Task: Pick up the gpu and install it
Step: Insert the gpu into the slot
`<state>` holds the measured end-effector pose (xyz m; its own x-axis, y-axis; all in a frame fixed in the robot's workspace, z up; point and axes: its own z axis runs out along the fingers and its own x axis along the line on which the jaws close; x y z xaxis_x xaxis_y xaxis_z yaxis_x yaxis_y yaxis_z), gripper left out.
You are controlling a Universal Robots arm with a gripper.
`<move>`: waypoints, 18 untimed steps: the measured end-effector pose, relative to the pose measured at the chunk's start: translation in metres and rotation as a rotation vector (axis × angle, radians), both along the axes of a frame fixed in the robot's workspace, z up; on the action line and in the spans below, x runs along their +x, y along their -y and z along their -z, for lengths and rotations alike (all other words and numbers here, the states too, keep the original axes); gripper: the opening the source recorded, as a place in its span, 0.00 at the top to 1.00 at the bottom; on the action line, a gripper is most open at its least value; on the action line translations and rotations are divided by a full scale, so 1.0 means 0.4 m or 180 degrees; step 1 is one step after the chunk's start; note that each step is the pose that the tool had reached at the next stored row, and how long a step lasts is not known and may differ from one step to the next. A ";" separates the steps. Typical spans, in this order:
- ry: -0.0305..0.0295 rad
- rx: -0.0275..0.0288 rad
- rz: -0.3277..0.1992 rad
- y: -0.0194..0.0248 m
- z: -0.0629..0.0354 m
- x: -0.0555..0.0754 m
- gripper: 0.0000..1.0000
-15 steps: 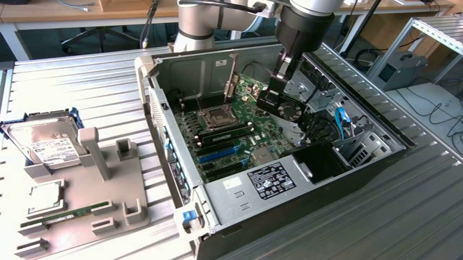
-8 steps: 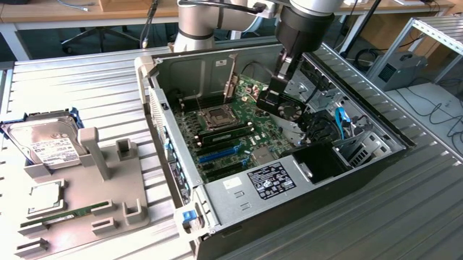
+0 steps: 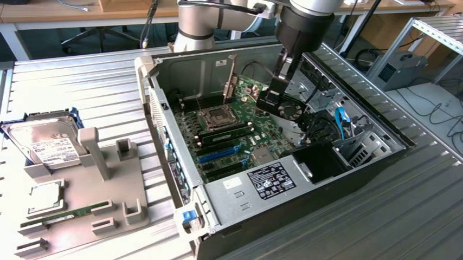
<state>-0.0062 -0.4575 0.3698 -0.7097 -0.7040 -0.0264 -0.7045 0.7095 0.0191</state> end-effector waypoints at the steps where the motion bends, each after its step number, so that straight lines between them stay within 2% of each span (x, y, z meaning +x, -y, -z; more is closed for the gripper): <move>1: 0.0000 0.0000 -0.0008 0.000 0.000 0.000 0.74; 18: 0.0000 0.0000 -0.0148 0.000 0.000 0.000 0.74</move>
<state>-0.0062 -0.4575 0.3698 -0.6763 -0.7361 -0.0264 -0.7366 0.6761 0.0190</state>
